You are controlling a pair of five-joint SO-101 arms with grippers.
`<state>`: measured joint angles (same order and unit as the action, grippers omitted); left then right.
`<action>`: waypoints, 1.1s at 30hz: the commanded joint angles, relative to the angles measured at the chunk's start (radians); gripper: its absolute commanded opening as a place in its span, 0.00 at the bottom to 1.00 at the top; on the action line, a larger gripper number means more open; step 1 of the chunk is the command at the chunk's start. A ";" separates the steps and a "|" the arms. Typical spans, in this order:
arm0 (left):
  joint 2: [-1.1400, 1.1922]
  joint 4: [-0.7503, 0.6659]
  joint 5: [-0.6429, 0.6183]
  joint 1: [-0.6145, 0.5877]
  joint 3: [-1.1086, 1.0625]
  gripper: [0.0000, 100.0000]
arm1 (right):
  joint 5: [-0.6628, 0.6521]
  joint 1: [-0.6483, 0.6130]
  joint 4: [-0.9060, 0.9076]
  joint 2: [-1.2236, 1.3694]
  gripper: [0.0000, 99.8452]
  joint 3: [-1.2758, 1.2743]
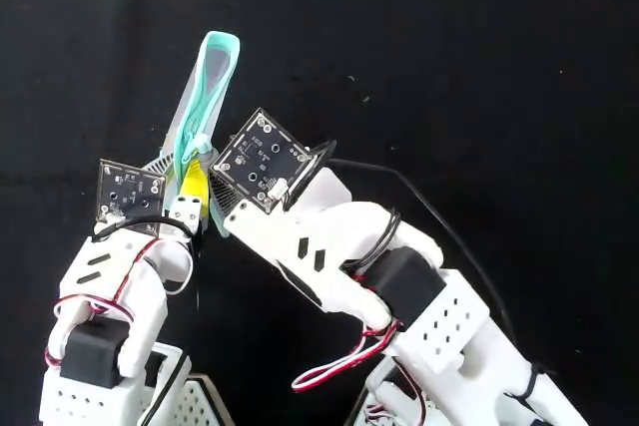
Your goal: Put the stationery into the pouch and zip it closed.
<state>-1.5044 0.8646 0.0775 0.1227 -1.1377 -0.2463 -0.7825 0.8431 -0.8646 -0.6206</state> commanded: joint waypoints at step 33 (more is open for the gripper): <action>0.002 0.000 0.003 -0.051 -0.030 0.03 | 0.000 -0.005 -0.083 0.225 0.02 0.156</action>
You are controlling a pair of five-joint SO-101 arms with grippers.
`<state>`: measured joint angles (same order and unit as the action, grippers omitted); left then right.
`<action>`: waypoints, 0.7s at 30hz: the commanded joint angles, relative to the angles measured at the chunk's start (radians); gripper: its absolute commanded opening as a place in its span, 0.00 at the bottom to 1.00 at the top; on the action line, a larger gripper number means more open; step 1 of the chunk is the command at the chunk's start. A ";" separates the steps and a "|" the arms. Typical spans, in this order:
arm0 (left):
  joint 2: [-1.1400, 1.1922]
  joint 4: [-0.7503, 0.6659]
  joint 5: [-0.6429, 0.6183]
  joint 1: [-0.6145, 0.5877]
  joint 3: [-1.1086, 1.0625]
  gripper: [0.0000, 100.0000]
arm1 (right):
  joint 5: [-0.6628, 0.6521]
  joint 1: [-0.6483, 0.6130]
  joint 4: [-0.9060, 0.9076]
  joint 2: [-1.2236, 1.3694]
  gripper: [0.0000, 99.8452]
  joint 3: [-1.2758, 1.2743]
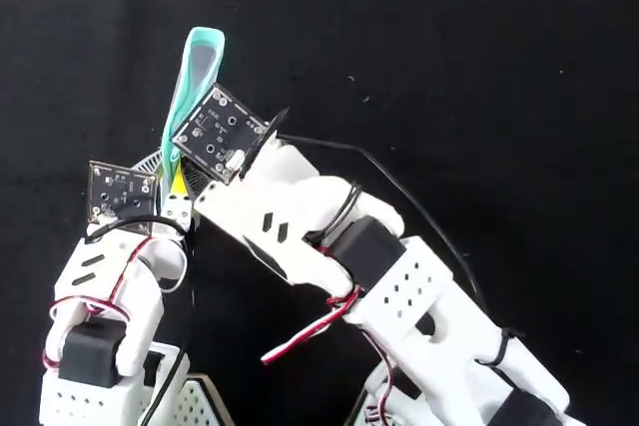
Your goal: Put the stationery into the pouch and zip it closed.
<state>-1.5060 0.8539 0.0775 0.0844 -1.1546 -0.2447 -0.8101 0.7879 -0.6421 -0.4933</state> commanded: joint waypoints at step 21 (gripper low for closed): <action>0.003 0.043 0.002 -0.010 -0.005 0.03 | -0.166 0.322 -0.101 -0.028 0.01 0.094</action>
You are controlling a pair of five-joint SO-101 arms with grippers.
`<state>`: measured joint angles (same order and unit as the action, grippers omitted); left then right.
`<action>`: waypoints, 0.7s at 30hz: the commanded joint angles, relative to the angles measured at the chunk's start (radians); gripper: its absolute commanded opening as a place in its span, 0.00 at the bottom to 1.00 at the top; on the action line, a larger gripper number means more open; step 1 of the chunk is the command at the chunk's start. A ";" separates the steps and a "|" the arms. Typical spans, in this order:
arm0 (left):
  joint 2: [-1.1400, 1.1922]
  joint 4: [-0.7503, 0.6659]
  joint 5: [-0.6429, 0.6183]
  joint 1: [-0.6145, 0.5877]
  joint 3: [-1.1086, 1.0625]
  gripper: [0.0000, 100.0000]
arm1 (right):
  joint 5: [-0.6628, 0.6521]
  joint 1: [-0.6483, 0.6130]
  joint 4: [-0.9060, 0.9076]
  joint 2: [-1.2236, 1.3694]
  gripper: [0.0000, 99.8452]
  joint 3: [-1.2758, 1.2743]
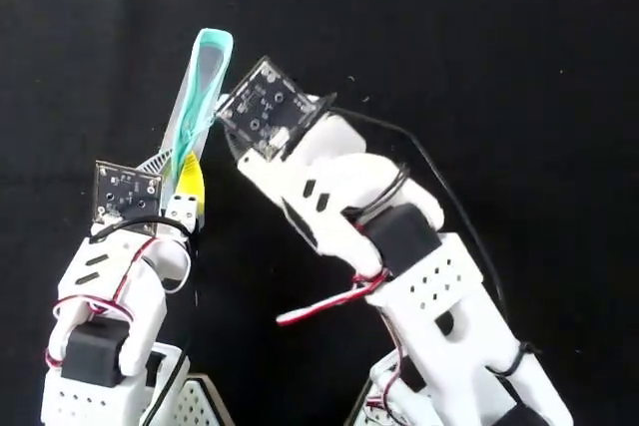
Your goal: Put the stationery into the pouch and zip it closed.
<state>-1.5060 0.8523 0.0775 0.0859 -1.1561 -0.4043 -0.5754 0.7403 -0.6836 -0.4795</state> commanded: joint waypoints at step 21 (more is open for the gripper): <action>0.002 0.092 0.005 0.077 0.013 0.03 | -0.074 0.321 -0.087 0.294 0.01 0.246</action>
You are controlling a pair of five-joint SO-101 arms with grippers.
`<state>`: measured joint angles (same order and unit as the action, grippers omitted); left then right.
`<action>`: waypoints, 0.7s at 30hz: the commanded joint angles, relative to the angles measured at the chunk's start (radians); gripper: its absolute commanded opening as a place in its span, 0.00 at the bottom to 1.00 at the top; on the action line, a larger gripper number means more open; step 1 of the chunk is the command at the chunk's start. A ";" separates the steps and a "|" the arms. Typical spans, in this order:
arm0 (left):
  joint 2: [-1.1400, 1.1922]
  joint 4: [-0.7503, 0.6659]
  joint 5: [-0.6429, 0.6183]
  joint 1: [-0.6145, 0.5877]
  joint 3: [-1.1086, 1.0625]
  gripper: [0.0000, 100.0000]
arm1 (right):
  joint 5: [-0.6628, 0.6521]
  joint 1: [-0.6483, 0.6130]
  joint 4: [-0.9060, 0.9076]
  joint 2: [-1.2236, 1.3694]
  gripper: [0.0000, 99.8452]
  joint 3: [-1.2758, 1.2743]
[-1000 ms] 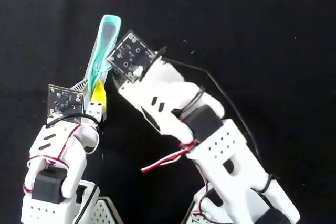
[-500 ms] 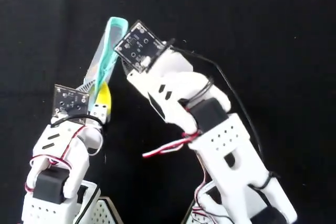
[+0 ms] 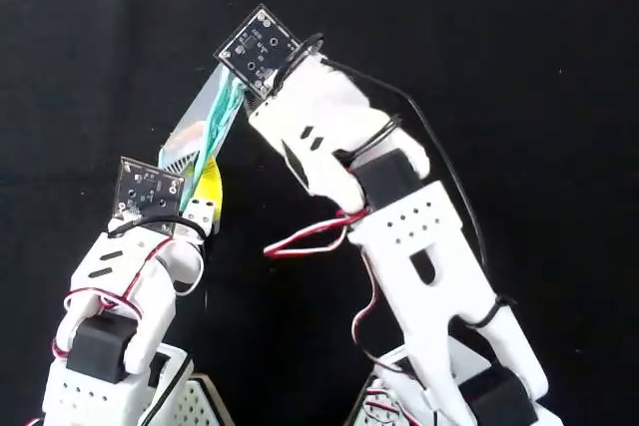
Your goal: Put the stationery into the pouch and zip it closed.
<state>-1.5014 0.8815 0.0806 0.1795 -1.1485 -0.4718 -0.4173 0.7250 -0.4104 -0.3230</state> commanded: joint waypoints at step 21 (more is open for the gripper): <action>-0.087 0.091 0.003 -0.013 0.001 0.03 | 0.003 0.315 -0.133 0.300 0.01 0.305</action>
<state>-1.5413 0.9168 0.0806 0.1811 -1.1500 -0.4718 -0.2731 0.6268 -0.1803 -0.1834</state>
